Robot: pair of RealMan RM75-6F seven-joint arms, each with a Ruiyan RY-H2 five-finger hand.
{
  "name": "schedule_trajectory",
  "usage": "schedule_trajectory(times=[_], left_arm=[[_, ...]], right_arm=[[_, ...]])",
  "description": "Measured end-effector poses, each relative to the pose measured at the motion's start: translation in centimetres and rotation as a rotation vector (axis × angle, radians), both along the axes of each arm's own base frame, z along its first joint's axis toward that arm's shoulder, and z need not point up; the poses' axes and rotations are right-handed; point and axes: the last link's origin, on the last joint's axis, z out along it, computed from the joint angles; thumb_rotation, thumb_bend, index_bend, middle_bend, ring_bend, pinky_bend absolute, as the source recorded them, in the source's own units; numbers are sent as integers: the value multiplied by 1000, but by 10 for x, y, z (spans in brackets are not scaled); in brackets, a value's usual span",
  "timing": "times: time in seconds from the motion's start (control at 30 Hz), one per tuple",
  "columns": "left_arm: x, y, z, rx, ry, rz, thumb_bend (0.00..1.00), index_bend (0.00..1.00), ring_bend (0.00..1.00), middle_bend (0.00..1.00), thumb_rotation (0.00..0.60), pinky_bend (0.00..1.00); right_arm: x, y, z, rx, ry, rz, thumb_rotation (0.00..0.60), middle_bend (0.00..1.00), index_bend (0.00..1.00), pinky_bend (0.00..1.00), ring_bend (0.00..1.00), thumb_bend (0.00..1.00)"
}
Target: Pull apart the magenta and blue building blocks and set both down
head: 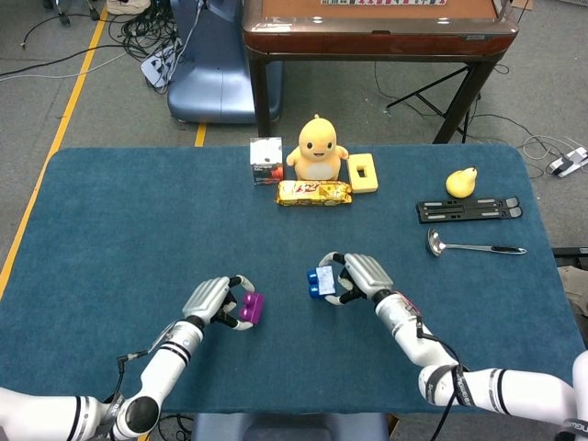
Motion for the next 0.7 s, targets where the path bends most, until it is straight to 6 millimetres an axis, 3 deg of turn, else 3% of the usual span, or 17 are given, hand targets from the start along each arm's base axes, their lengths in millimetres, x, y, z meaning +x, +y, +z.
schedule_trajectory(times=[0.23,0.5,0.7], left_arm=[[-2,-1,-6,-25,78,-27,0,441,1000,1000,600,1000],[-3,-3,-16,-15,170,-66,0,435,1000,1000,600,1000],[-4,-2,-20,0,206,-84,0,435,1000,1000,600,1000]], right_arm=[[-1,0,-3,4,36,16,600,1000,495,1000,1000,260],[-4,-1,-3,-18,76,31,600,1000,292,1000,1000,13],[-5,-1,-3,-19,80,27,600,1000,199,1000,1000,0]])
